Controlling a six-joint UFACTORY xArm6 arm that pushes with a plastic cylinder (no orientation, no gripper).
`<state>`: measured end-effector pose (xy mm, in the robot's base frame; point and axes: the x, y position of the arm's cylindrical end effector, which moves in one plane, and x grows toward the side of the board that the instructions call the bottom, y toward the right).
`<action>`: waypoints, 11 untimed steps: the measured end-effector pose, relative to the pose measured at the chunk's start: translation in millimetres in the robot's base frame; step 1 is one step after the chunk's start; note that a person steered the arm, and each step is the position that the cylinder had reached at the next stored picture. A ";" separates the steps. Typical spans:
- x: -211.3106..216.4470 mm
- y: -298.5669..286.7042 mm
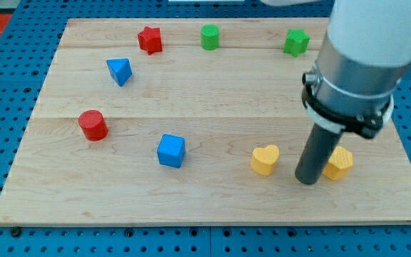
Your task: Place the yellow heart diagonally top left to the yellow hexagon
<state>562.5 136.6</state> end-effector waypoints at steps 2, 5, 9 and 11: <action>-65.4 -112.1; -42.2 36.9; -57.8 -202.7; -84.4 -171.9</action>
<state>478.1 -35.3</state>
